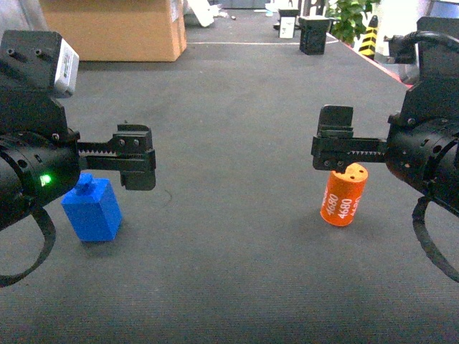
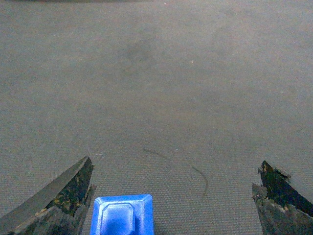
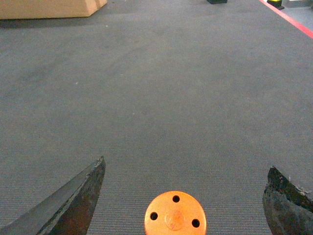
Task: Sort blue parts and orange caps into right shelf containers
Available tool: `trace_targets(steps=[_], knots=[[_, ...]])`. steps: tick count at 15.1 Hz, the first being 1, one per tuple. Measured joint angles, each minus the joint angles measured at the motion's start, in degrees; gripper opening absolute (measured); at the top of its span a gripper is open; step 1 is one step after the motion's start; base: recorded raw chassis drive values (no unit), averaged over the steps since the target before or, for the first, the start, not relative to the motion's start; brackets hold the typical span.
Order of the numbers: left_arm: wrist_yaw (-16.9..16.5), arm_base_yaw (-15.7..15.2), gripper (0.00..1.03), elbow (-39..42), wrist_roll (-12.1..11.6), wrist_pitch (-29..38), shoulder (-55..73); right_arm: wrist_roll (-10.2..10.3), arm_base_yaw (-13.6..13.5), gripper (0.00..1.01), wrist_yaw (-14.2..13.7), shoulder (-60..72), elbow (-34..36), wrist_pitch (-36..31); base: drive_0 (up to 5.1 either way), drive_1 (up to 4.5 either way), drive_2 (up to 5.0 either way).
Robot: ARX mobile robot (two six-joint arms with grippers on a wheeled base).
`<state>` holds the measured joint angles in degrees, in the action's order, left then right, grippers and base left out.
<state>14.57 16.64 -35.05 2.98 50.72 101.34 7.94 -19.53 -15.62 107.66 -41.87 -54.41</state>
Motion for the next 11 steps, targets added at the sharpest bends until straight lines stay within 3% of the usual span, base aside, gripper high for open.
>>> trace_targets(steps=[11], knots=[[-1.36, -2.19, 0.98, -1.62, 0.55, 1.27, 8.39, 2.14, 0.02, 0.98, 0.00, 9.05, -3.78, 0.33, 0.0, 0.00, 0.0]])
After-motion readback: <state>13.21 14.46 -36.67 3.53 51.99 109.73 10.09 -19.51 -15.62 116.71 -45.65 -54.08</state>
